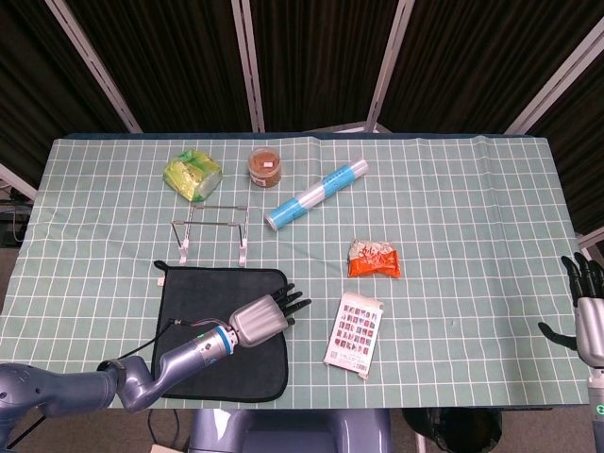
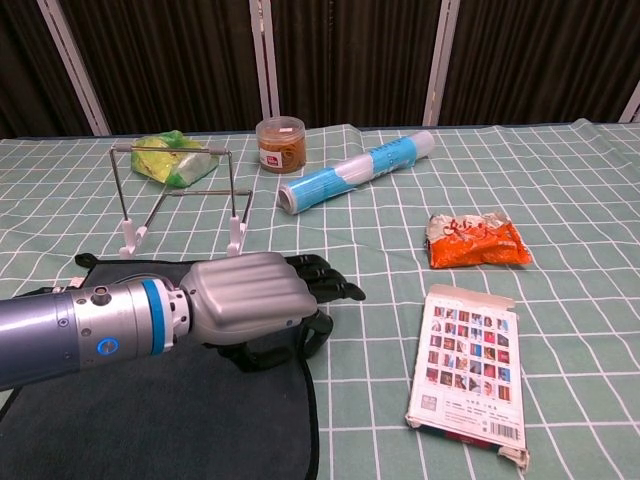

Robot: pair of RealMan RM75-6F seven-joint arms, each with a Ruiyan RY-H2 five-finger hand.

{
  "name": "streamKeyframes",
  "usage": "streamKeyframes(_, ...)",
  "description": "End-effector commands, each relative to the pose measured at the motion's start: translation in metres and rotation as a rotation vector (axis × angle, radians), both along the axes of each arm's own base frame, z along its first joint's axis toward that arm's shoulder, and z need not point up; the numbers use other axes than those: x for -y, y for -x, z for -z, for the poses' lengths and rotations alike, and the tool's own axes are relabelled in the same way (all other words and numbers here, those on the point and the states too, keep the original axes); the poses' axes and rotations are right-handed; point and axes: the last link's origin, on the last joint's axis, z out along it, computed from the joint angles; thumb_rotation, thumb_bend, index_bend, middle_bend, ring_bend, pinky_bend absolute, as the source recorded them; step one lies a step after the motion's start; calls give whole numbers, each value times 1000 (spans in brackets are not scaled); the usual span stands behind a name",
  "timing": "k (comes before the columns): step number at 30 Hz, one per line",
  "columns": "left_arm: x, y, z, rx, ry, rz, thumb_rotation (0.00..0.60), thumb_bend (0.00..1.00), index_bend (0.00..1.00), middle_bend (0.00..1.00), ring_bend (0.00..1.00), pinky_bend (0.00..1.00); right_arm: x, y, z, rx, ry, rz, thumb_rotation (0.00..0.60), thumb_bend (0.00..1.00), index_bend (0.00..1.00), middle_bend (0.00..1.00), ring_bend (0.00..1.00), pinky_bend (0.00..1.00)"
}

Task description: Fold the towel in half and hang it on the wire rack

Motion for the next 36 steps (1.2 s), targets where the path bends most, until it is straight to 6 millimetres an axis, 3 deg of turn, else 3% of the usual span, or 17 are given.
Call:
streamKeyframes(1,0,0,0,-4,0,3,600,567,617,0,0,0,0,0,1,-1,-2,0,600,0,0,0,0,0)
streamKeyframes(15,0,0,-2,9,-13,-2,600,569,709,0,0,0,-1,-1,0,2,1,-2,600,0,0,0,0,0)
streamKeyframes(22,-2,2,-14,48,-27,-24,600,566,720,0,0,0,-1,-1,-1,5,0,-5,600,0,0,0,0,0)
streamKeyframes(36,9,53,-58,58,-59,-62,600,568,746,0,0,0,-2,-5,1,11,-7,-16,600,0,0,0,0,0)
